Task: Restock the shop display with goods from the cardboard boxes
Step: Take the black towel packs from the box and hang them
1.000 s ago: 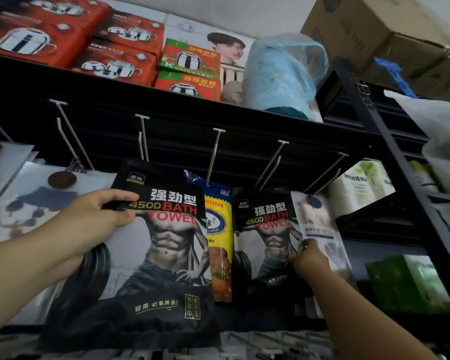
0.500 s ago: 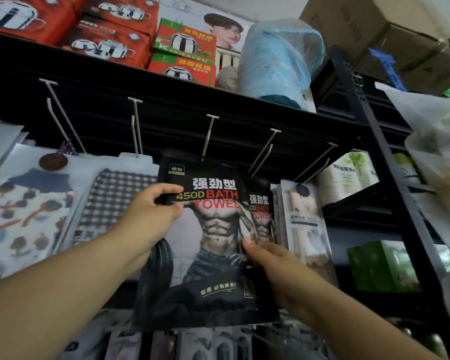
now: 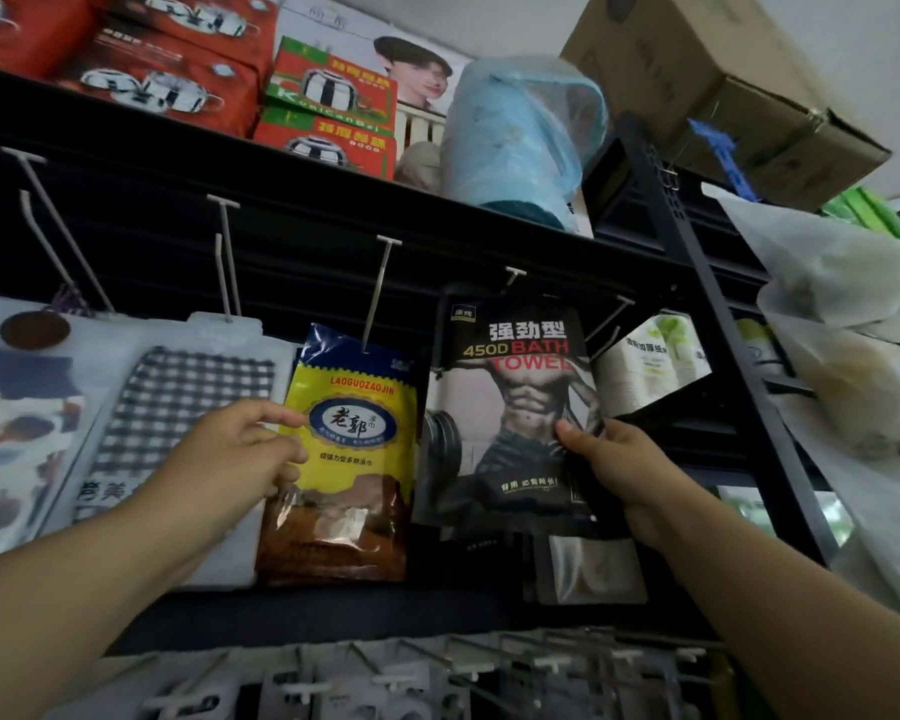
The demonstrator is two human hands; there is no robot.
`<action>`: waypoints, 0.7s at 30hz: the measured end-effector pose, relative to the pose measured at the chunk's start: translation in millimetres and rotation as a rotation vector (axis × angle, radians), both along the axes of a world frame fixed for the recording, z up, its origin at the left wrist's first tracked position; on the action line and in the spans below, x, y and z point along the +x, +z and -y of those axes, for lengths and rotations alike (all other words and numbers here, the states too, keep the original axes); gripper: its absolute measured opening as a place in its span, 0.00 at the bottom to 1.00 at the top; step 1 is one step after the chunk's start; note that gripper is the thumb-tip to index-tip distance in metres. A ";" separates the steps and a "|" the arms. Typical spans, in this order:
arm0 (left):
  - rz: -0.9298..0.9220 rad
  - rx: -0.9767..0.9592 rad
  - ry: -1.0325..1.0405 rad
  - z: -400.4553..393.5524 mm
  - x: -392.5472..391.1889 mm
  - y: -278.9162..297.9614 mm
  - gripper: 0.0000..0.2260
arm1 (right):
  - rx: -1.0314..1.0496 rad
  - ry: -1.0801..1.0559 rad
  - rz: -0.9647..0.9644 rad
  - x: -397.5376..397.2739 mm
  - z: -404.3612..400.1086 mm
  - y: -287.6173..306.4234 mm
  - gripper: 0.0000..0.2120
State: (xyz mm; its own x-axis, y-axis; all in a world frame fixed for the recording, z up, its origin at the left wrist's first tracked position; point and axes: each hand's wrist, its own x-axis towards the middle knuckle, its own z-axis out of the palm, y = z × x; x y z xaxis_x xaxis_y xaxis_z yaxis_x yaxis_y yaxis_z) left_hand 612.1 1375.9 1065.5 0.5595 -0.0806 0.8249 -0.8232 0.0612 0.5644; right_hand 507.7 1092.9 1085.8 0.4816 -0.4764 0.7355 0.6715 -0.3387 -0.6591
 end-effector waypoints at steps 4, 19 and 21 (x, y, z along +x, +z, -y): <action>-0.036 0.008 0.028 -7.1 17.2 -1.4 0.08 | 0.008 0.010 -0.026 8.5 -1.6 12.0 0.06; -0.056 0.013 0.052 -10.2 40.5 0.4 0.08 | 0.008 0.060 -0.038 16.5 7.4 -4.4 0.08; -0.057 0.016 0.050 -11.7 42.4 0.5 0.08 | 0.011 0.038 -0.018 17.1 9.6 -4.5 0.08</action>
